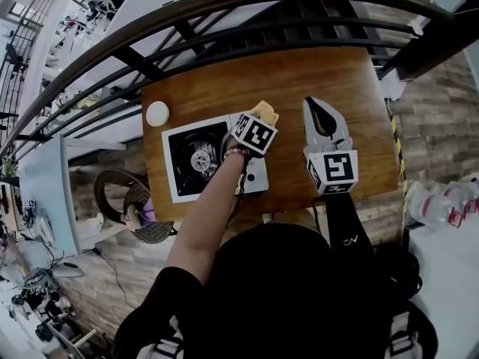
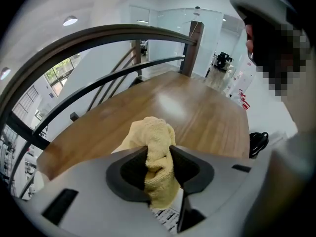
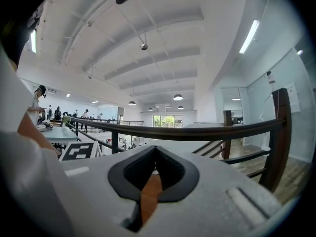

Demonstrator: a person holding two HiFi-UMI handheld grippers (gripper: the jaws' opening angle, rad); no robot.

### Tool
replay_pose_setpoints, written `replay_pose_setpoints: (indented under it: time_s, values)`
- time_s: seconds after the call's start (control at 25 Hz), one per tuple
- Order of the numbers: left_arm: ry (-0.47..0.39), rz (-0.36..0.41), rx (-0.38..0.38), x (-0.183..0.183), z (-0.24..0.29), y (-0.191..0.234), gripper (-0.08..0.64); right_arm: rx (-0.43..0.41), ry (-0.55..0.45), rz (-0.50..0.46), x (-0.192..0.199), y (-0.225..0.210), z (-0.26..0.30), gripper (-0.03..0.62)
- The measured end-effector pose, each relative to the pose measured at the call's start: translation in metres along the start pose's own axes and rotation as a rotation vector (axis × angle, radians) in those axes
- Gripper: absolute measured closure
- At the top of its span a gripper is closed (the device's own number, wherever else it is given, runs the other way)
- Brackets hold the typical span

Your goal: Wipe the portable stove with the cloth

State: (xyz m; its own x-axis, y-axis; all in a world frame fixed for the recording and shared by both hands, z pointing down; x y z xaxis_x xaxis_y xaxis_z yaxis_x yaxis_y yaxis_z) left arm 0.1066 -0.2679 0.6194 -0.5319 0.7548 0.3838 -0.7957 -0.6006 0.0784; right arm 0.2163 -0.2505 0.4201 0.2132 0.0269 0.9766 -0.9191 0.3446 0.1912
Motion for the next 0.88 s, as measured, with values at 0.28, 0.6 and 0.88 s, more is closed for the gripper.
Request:
replay_pose_setpoints:
  time_s: [0.28, 0.6, 0.88]
  values:
    - [-0.053, 0.035, 0.07, 0.009, -0.005, -0.023, 0.434, 0.028, -0.003, -0.001, -0.003, 0.009, -0.009, 0.589]
    - [-0.046, 0.091, 0.129, 0.059, -0.017, -0.065, 0.434, 0.084, 0.009, -0.012, -0.007, 0.034, -0.054, 0.589]
    - [-0.043, 0.151, 0.198, 0.109, -0.034, -0.11, 0.434, 0.108, 0.034, -0.029, -0.011, 0.063, -0.098, 0.588]
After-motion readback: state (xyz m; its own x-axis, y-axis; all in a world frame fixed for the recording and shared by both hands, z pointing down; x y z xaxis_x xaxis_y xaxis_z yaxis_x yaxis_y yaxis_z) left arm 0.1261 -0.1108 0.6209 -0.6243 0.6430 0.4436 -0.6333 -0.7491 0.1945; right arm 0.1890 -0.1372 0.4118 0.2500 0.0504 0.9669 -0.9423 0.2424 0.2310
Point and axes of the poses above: the fingertips, and each gripper's own axes: z forward along the fingers, y to its left, x out of its underside, the point moved 1 cm from there along -z, backward along the fingers, and after that the axes turned 11 degrees about -z, right-handed, at the moved point
